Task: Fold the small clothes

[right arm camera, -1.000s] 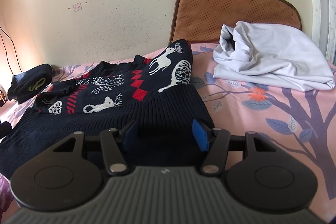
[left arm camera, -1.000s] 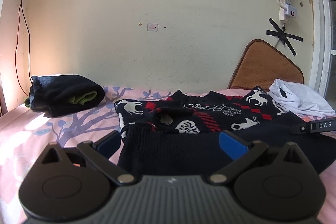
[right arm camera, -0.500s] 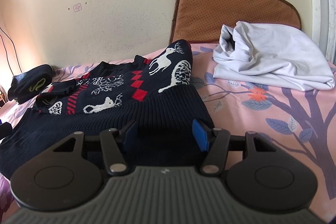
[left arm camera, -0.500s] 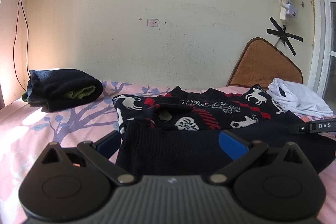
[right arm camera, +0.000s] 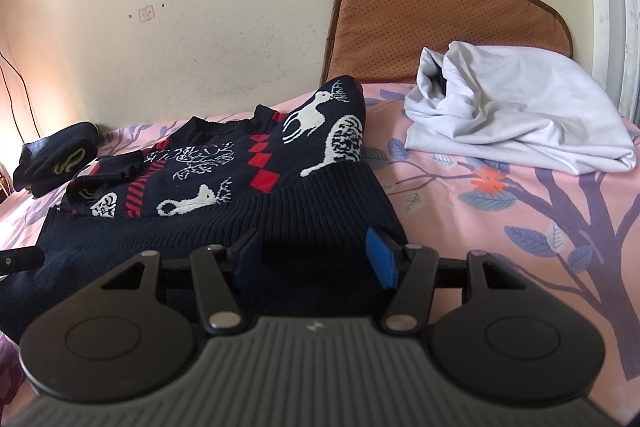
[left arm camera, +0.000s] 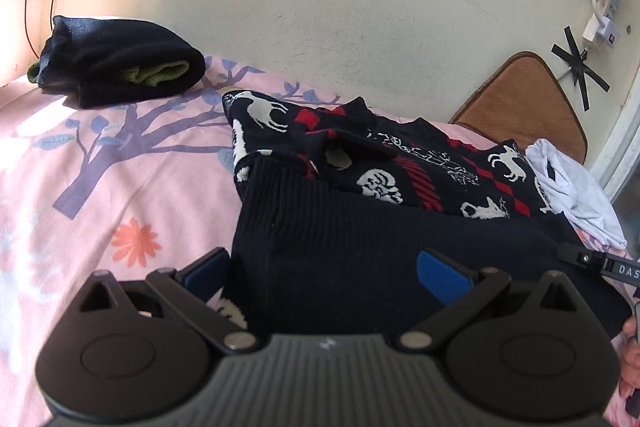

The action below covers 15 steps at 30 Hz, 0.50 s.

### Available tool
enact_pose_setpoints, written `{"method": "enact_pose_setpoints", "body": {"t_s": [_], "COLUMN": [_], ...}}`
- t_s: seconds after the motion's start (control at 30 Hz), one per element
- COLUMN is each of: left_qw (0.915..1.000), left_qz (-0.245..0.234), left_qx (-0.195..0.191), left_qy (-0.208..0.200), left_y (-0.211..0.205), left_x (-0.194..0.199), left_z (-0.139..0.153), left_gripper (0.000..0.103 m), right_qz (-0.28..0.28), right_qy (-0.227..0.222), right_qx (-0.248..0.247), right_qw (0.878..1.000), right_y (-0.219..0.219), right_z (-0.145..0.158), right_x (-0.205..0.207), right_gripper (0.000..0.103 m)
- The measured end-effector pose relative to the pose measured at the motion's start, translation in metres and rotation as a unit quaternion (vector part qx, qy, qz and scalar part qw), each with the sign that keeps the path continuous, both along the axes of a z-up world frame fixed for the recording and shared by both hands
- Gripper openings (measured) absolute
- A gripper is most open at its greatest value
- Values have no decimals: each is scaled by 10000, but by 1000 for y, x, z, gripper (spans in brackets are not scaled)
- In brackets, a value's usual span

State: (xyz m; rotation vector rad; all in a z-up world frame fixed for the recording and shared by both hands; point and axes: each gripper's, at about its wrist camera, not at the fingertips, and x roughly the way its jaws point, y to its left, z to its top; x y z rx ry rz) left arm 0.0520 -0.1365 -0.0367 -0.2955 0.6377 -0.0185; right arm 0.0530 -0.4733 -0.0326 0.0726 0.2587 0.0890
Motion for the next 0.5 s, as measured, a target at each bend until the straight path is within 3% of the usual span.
{"method": "enact_pose_setpoints", "body": {"t_s": [0.23,0.4,0.5], "left_qw": [9998,9975,9982], "left_qz": [115,364,357], "left_qx": [-162,-566,-454], "left_qy": [-64,-197,-159], "left_y": [6,20,17], "left_x": [-2,-8,-7], "left_z": [1,0,0], "left_gripper": [103,103,103], "right_qz": [3,0,28], "right_qy": [-8,-33,-141], "right_qx": [41,61,177], "right_qw": [10000,10000,9997], "right_y": [0,0,0], "right_z": [0,0,2], "right_x": [-1,-2,-13], "right_gripper": [61,61,61]}}
